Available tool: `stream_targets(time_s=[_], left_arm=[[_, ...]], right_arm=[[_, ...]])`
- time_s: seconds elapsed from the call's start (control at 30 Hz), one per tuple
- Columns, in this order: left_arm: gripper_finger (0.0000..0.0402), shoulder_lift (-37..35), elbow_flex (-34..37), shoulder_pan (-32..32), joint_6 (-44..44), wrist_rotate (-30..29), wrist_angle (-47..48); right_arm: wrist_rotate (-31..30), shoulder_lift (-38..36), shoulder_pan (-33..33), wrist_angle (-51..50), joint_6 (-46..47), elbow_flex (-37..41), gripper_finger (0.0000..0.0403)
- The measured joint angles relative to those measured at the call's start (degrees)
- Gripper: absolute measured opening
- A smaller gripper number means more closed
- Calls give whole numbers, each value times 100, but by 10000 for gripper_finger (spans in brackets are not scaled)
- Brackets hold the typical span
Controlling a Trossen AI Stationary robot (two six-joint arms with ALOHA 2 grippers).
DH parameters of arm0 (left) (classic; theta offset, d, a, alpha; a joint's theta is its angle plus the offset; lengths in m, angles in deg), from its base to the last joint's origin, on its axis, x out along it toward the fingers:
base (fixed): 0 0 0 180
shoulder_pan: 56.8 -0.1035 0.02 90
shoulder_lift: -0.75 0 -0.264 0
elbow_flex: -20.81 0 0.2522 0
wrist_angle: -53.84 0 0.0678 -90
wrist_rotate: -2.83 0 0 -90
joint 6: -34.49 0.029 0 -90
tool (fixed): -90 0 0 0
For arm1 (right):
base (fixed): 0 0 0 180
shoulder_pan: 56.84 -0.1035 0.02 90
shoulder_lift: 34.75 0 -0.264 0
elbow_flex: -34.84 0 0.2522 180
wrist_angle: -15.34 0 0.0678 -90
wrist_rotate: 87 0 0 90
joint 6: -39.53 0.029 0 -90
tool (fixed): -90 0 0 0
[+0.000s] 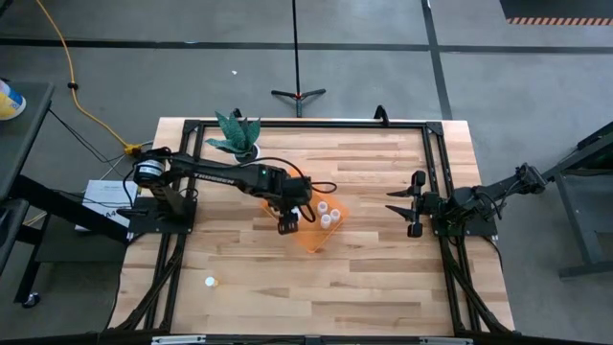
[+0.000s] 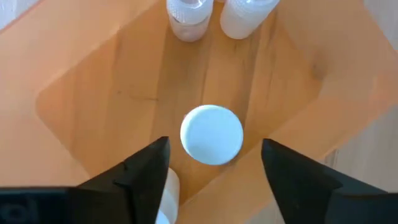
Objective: Pick and place pill bottles into a basket
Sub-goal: Put the yellow pill bottle into the transparent orange bin
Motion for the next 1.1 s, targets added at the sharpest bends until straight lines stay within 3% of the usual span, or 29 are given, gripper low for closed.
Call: stream_targets(time_s=[0.17,0.33,0.5,0.67,0.83,0.97,1.1], left_arm=[[320,6,-48,0,13,-14,127],[323,7,-593,10,-280,35,1301],[311,7,-925,219,-1598,709,2334],[300,4,-891,749,-3128,932,2876],[292,4,-638,1471,-4590,1851,3253],[289,4,-281,2145,-5199,2104,3353],[289,4,107,2460,-5263,2932,3342]], right_arm=[[0,0,0,0,0,-1,149],[2,0,0,0,0,1,149],[2,0,0,0,0,-1,149],[4,0,0,0,2,0,149],[4,0,0,0,2,-1,149],[4,0,0,0,2,0,149],[4,0,0,0,2,-1,149]])
